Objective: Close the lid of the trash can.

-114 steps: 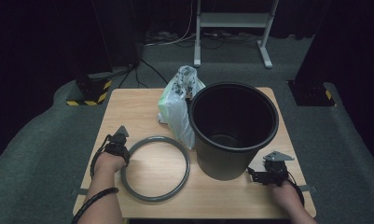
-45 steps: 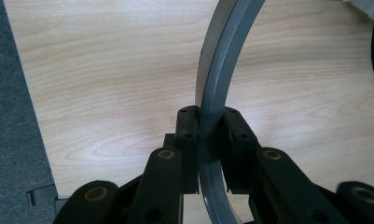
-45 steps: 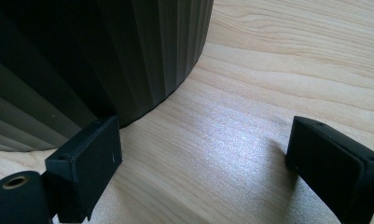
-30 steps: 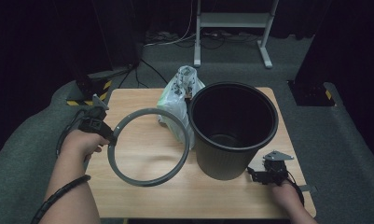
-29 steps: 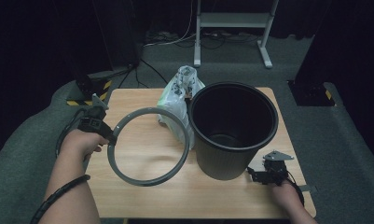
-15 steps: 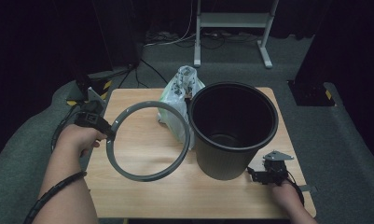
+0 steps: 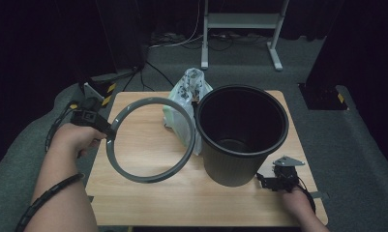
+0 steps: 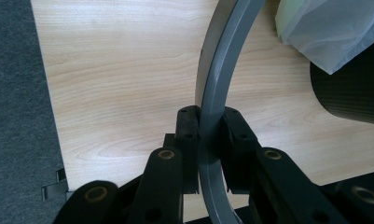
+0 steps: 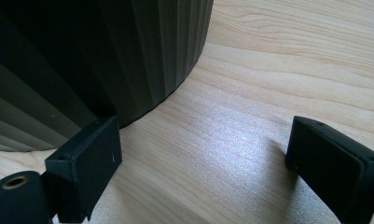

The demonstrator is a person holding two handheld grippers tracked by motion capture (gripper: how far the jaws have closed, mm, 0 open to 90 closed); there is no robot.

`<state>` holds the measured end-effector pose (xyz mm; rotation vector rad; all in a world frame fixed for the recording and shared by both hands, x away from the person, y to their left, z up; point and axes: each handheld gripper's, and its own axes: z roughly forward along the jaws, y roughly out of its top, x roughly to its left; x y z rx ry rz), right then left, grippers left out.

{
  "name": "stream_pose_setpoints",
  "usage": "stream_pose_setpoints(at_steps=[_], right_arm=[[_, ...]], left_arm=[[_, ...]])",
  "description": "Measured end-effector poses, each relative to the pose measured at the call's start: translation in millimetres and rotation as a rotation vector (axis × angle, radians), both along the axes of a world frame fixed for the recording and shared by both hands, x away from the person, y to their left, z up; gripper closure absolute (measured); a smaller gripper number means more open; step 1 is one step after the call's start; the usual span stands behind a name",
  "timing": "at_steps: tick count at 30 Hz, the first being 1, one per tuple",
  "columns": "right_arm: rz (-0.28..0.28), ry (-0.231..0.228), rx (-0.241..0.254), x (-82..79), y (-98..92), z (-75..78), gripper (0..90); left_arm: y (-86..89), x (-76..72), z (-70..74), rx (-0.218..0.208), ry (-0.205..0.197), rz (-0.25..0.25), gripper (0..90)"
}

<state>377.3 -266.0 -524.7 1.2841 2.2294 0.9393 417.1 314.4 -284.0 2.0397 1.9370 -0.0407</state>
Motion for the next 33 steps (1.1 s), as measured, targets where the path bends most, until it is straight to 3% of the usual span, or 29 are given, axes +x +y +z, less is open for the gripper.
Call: stream_pose_setpoints(at_steps=[20, 27, 33], right_arm=[[0.004, -0.002, -0.003, 0.3, -0.4, -0.1, 9.9], [0.003, -0.002, -0.003, 0.2, -0.3, -0.1, 9.9], [0.003, -0.002, -0.003, 0.3, -0.3, -0.1, 9.9]], left_arm=[[1.8, -1.7, 27.5, -0.029, -0.057, 0.014, 78.5], [-2.1, -1.5, 35.7, -0.01, -0.066, 0.006, 78.6], [2.3, -4.1, 42.4, -0.018, -0.081, 0.01, 78.6]])
